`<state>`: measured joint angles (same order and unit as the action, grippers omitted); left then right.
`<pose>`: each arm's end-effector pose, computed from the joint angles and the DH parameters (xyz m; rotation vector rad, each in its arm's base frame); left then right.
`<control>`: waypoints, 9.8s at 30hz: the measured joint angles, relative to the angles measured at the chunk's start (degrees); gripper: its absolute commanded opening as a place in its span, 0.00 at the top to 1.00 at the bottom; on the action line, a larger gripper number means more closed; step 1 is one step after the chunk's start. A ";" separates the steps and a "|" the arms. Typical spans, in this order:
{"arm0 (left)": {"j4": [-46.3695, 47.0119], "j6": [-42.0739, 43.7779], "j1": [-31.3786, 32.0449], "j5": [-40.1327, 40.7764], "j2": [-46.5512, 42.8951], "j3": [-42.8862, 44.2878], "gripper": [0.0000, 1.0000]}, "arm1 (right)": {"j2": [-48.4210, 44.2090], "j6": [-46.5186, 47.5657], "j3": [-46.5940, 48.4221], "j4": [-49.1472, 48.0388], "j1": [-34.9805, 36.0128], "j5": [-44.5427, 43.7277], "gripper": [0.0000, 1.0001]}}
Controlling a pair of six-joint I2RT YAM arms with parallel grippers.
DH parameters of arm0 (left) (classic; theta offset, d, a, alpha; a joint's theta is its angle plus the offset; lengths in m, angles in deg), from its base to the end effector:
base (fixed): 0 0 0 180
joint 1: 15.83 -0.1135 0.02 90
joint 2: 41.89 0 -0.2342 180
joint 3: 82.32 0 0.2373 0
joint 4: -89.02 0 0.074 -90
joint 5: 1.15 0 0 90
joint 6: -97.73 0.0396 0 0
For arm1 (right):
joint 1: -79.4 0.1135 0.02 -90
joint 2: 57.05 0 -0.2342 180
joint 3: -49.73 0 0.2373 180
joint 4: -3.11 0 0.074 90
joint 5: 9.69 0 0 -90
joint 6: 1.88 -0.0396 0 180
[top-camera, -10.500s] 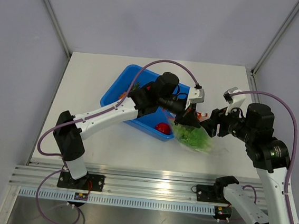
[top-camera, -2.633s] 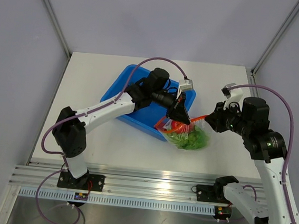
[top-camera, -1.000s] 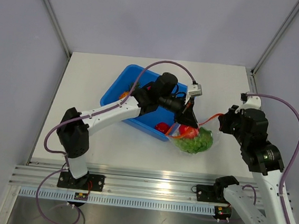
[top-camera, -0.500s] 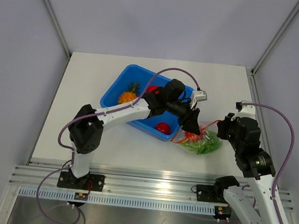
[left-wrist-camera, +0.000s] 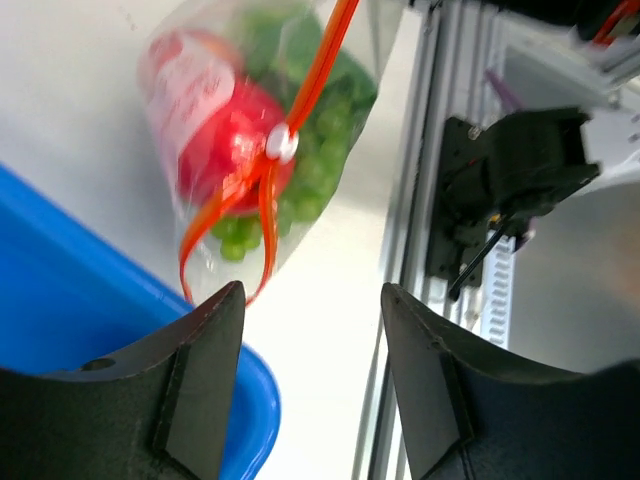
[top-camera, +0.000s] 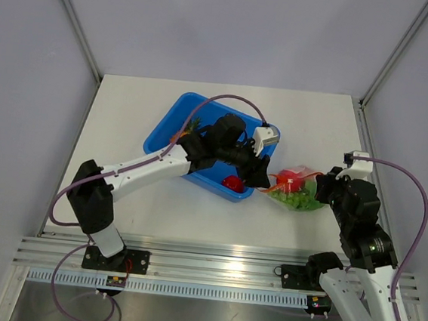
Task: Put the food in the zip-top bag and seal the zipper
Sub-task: Adjust the zipper on the food storage bag, then zip the zipper food storage bag at the center of the board.
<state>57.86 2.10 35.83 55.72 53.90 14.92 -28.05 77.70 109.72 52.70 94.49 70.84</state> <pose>0.2150 -0.3067 0.2994 1.2075 1.8725 -1.1844 0.1231 0.0264 0.3132 0.0354 1.8932 0.1472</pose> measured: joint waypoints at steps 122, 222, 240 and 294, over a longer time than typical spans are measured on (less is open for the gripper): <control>8.17 -22.95 0.07 0.35 5.73 1.44 1.00 | 25.99 7.63 11.37 11.30 4.15 10.40 0.23; 1.01 -8.31 -4.33 -3.69 4.98 1.16 0.45 | 13.31 -49.92 -1.16 1.40 4.50 -11.13 1.00; 3.19 8.79 10.93 23.37 -0.11 2.10 0.47 | 11.43 -52.26 2.71 4.24 4.50 -5.75 1.00; 16.20 11.17 16.74 38.77 5.53 -1.70 1.00 | 11.17 -53.24 3.23 4.76 4.50 -3.52 1.00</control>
<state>74.06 13.27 52.57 94.50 59.43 13.21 -16.88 24.46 112.96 57.46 99.00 67.32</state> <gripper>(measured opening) 0.039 0.012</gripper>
